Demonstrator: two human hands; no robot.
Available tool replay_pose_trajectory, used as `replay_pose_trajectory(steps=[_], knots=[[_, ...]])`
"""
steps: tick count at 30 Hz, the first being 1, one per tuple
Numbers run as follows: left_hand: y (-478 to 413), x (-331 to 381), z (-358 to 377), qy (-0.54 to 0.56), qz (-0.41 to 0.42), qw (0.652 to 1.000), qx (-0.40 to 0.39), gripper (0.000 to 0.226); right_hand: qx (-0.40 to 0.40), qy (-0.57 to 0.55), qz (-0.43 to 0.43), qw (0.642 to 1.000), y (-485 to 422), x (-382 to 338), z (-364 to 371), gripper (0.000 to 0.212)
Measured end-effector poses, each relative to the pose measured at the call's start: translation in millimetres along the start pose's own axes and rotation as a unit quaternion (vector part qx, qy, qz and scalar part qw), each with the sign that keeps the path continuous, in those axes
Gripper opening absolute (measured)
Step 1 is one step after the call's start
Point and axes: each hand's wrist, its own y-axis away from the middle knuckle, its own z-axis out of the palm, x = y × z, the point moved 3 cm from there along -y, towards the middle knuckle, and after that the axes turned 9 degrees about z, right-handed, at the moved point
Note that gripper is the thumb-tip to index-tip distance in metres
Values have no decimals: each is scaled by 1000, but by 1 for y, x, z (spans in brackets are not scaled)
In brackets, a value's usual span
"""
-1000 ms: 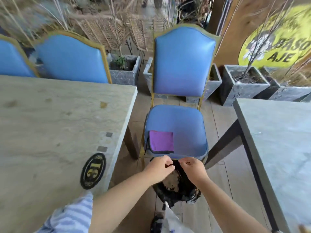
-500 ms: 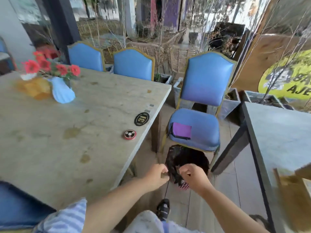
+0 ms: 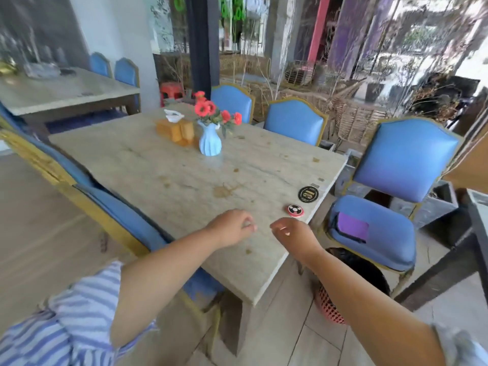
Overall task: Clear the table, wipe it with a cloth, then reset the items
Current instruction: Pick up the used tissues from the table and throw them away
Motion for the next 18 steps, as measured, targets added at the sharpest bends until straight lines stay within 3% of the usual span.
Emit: replay_pose_trajectory(steps=[9,18], knots=[[23,-189,-158,-47,-44,997,51,42,18,-15,-22,999,-87,-180,113,23],[52,-352,-261,-60,-44,997,-2,46,-26,-44,-29,998,-174,-330,218,21]])
